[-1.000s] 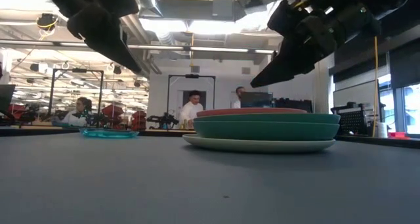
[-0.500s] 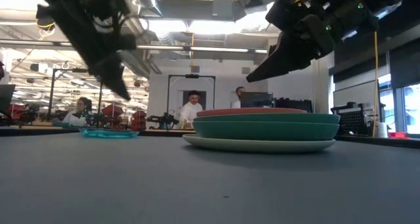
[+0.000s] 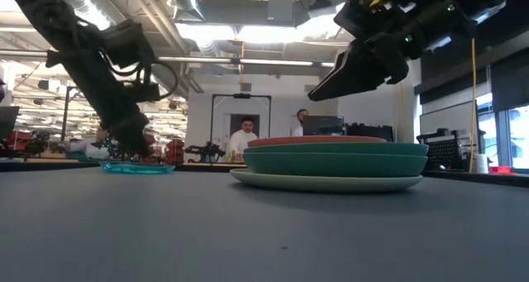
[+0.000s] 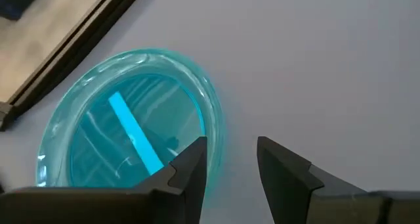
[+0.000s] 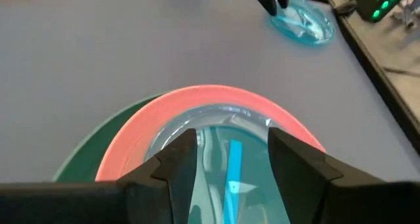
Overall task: Stack plastic plates
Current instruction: Stack the transparent blue plate on top of the other transparent blue plate
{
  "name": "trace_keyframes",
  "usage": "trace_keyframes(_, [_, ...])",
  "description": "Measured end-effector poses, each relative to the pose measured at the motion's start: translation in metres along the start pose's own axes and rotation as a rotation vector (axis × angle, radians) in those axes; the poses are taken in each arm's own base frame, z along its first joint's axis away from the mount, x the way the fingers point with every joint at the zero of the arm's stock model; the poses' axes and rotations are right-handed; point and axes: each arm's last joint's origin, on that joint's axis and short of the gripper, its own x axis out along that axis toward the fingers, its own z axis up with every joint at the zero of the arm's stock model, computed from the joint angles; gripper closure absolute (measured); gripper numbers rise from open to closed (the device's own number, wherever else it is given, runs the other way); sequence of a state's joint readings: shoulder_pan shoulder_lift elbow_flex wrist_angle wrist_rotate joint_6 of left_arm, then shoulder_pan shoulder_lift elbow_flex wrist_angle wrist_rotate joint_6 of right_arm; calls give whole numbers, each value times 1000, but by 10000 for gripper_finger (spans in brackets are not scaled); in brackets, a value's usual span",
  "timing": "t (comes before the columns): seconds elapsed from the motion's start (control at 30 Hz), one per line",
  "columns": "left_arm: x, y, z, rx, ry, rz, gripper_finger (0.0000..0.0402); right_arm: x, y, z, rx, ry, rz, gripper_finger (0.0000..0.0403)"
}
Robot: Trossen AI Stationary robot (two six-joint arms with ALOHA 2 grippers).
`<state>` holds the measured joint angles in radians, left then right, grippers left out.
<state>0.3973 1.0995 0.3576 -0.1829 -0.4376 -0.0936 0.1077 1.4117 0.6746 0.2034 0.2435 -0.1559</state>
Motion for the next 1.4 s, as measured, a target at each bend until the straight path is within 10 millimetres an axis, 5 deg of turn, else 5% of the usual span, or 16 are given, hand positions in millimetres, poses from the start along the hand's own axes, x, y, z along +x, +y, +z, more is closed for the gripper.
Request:
trace_keyframes(0.63, [41, 19, -7, 45, 132, 28, 290, 3, -16, 0, 21, -20, -31, 223])
trace_keyframes(0.93, [42, 18, -7, 69, 134, 20, 392, 3, -16, 0, 21, -18, -35, 223])
trace_keyframes(1.2, [38, 11, -1, 122, 99, 10, 397, 3, -16, 3, 24, -21, -48, 223])
trace_keyframes(1.4, [26, 0, 22, 149, 16, -30, 398, 2, -20, 14, 2, -13, -88, 223])
